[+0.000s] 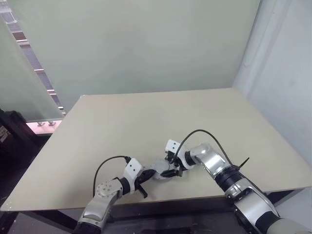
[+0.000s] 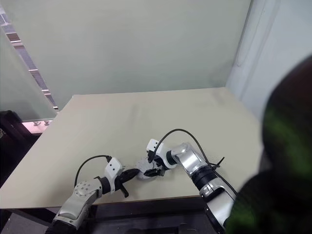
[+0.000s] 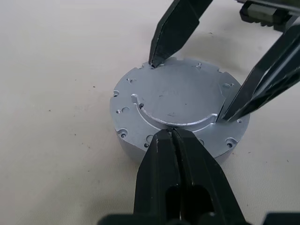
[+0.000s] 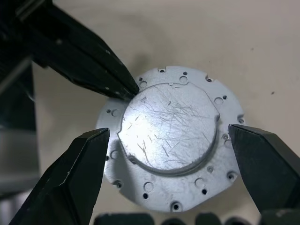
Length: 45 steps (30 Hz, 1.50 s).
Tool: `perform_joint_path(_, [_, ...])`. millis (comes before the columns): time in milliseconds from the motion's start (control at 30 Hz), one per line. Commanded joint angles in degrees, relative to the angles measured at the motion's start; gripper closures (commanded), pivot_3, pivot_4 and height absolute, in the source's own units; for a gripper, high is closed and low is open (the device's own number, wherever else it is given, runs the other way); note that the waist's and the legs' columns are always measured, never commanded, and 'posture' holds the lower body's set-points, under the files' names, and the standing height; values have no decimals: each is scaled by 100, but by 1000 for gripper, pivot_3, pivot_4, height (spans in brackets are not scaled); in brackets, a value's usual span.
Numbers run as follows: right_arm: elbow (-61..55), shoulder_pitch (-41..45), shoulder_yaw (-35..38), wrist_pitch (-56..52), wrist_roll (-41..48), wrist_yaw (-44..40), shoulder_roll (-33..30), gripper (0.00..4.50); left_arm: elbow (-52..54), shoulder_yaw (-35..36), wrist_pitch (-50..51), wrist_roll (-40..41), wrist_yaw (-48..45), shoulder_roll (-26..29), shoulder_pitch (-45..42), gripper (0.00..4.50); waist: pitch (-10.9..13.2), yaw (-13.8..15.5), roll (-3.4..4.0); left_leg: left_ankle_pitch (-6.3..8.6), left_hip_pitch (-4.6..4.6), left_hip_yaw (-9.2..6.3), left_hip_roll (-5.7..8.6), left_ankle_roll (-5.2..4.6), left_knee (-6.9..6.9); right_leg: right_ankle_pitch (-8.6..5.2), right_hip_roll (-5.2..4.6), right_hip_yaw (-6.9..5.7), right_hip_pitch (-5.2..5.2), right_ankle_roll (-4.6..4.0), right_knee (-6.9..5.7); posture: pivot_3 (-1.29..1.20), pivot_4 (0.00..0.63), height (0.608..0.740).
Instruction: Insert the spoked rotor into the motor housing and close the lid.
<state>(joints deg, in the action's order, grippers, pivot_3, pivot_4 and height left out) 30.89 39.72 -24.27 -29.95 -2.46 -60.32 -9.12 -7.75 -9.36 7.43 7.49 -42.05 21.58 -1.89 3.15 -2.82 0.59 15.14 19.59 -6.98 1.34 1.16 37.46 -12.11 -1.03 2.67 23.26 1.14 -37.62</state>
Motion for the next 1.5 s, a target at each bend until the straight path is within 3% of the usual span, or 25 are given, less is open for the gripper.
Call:
perform_joint_path(33, [-329,115,456,-473,457,-86,-21,86,-130,-168,20,-110,-33,-68,-93,4500,0,1,0,0,0,0,0,0,1,0,0,0,0,1,0,0,0,740])
perform_joint_path(167, [-260,219,1186,-1154,1022,174,52,86,-161,-201,1,-121,-60,-98,-121,4500,1,2,2,0,2,-1,1,0,6,0,-1,0,-2,0,0,0,0,740])
perform_joint_path(333, [712,581,2362,-2274,1570,1150,105,86,-235,-234,-39,-133,-94,-126,-173,4500,3,5,7,0,7,0,2,-1,25,-3,-1,0,-4,-5,0,0,0,740])
perform_joint_path(600, [1604,695,3264,-3417,2084,1760,145,86,-249,-233,-68,-128,-112,-149,-188,4500,1,3,15,-1,24,3,9,-3,33,-2,-4,6,2,-4,4,0,0,740])
perform_joint_path(900, [1840,610,3659,-3770,2443,2042,379,86,-201,-207,-53,-106,-113,-132,-176,4500,1,0,16,-2,28,3,9,-5,36,-2,-3,7,4,-3,5,0,0,740])
perform_joint_path(1500, [1613,394,3766,-4126,2727,2198,801,86,-173,-179,-51,-94,-97,-131,-148,4500,1,-3,16,-2,34,2,7,-4,34,-3,-2,6,11,-3,7,0,0,740])
